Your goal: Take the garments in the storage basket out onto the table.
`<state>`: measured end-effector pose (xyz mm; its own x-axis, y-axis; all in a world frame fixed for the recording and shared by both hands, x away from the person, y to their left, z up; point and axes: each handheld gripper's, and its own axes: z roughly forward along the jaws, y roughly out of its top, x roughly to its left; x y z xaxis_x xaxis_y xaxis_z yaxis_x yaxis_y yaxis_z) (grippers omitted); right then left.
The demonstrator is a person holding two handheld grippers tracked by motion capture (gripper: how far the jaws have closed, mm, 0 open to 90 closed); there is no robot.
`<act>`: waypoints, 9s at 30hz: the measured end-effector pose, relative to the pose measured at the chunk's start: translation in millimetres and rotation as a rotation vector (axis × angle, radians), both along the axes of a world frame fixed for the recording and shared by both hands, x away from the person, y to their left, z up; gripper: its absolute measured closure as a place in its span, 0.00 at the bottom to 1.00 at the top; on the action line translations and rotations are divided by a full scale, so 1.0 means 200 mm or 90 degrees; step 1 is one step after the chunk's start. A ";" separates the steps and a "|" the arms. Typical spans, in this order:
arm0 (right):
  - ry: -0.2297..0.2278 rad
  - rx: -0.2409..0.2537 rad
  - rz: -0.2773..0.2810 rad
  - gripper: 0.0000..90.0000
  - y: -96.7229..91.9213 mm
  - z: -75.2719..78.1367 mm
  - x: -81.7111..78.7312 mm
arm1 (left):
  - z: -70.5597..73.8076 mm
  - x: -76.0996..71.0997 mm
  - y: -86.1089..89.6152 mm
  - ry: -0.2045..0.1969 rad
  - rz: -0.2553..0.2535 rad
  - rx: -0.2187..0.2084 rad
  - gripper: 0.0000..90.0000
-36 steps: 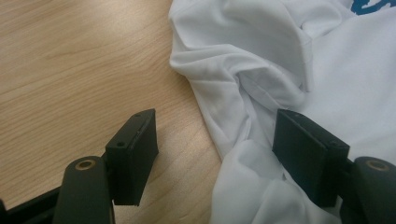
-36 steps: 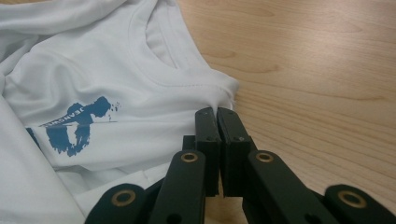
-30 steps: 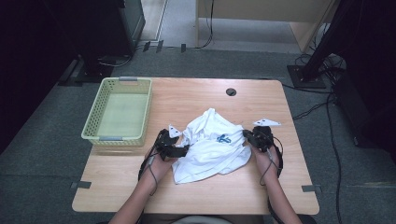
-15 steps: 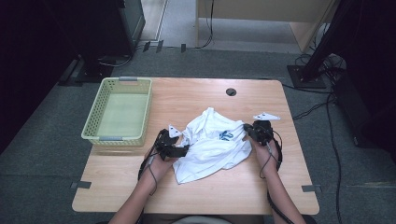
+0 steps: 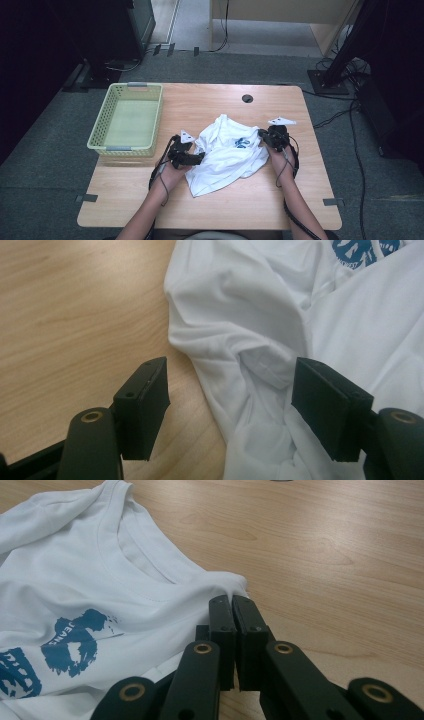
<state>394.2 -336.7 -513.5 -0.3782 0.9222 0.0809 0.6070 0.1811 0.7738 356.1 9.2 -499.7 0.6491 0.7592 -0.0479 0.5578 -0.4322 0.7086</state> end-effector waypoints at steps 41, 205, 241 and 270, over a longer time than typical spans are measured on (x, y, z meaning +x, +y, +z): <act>0.006 0.001 -0.013 0.99 -0.04 0.00 -0.03 | 0.13 0.14 0.13 -0.043 0.073 -0.027 1.00; 0.029 0.006 -0.015 0.96 -0.04 0.02 -0.33 | -0.06 0.20 -0.07 0.011 0.059 -0.028 0.35; 0.021 0.055 0.079 0.98 0.30 0.10 -0.60 | 0.00 0.16 -0.01 0.000 0.065 -0.047 0.34; -0.061 0.051 0.082 0.98 0.66 0.14 -0.88 | 0.01 0.16 0.01 -0.004 0.072 -0.055 0.34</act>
